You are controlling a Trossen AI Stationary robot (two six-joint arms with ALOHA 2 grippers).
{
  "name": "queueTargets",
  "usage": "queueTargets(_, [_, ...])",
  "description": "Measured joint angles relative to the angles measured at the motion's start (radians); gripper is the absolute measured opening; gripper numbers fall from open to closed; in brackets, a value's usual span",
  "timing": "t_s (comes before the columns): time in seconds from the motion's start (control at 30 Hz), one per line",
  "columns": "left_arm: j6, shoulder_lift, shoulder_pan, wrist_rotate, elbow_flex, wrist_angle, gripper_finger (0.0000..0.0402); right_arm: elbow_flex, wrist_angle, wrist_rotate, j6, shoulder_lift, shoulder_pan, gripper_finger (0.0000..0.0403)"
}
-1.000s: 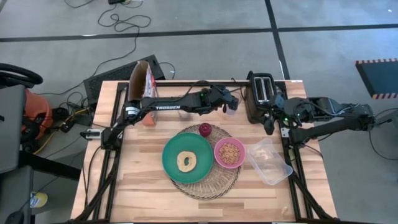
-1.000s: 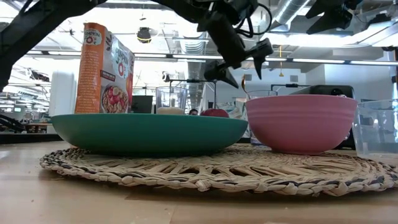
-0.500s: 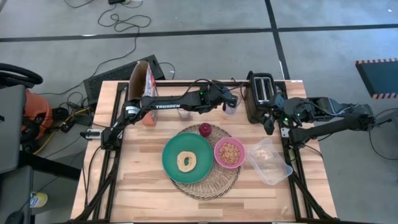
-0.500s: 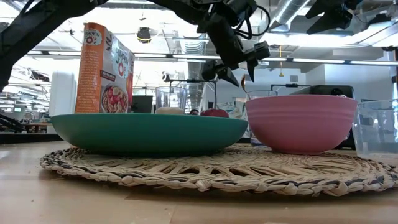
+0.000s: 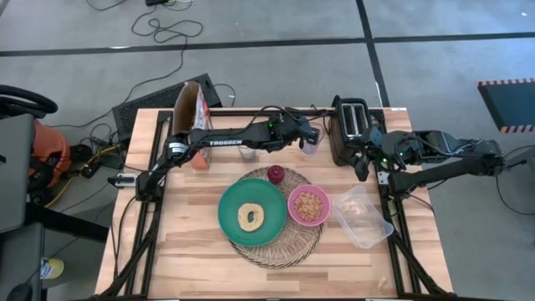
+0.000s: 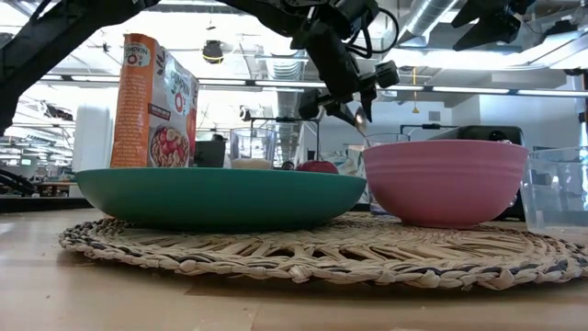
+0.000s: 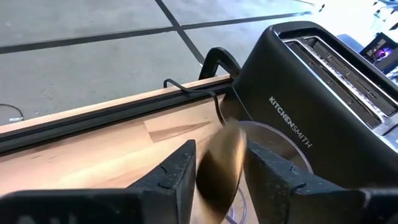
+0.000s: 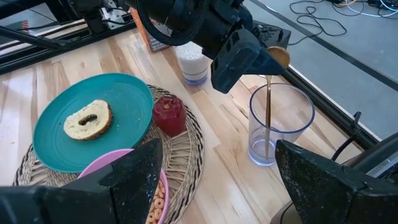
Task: Arrange a breakfast setting
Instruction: Put the spoon on the left side of the green plate
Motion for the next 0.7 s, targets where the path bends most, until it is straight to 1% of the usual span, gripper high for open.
queueTargets(0.2, [0.010, 0.000, -0.002, 0.008, 0.000, 0.023, 0.0092, 0.000, -0.008, 0.000, 0.000, 0.000, 0.000, 0.0337])
queueTargets(0.5, [0.058, 0.000, -0.002, 0.054, 0.000, 0.108, 0.0055, 0.000, -0.021, 0.000, 0.000, 0.000, 0.000, 0.0337])
queueTargets(0.7, [0.071, 0.000, -0.002, 0.060, 0.000, 0.109, 0.0035, 0.000, -0.036, 0.000, 0.000, 0.000, 0.000, 0.0337])
